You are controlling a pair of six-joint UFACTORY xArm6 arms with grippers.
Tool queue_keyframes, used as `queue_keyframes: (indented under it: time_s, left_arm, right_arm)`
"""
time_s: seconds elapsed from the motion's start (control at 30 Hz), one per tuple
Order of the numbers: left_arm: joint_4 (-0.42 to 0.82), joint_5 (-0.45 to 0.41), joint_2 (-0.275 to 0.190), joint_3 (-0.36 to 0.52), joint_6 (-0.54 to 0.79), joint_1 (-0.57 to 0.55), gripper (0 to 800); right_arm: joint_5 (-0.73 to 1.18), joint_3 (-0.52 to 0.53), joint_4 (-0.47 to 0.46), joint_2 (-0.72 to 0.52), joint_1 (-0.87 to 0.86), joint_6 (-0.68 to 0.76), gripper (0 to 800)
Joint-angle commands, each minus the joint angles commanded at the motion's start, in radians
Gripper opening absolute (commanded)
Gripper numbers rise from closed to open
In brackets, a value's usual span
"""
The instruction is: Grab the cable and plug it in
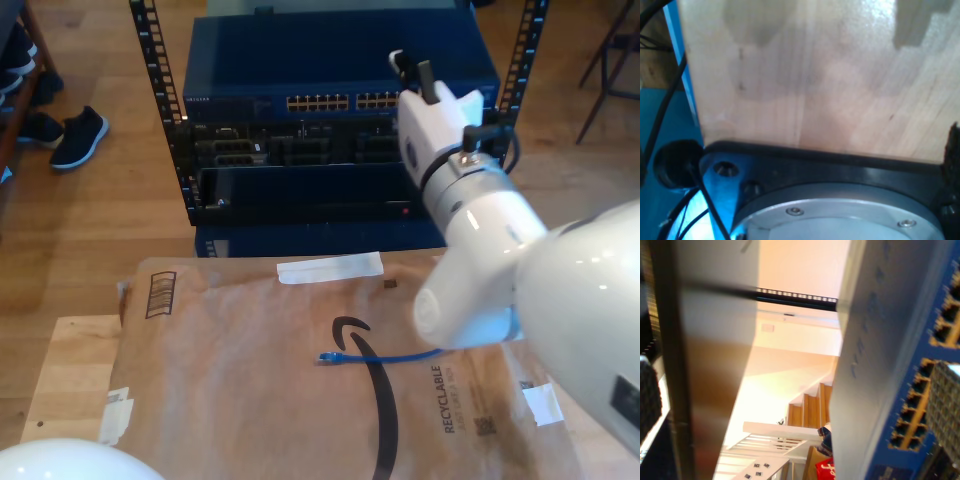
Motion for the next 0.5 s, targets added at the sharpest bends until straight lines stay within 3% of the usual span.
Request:
queue_keyframes:
  time_s: [0.23,0.5]
  left_arm:
    - [0.0,-0.002,0.0,0.002,0.0,-0.002,800]
    - [0.0,0.0,0.0,0.002,0.0,0.0,800]
  right_arm:
    - [0.069,0.037,-0.014,-0.041,-0.121,0.0,717]
    - [0.094,0.084,-0.193,-0.051,-0.305,0.002,696]
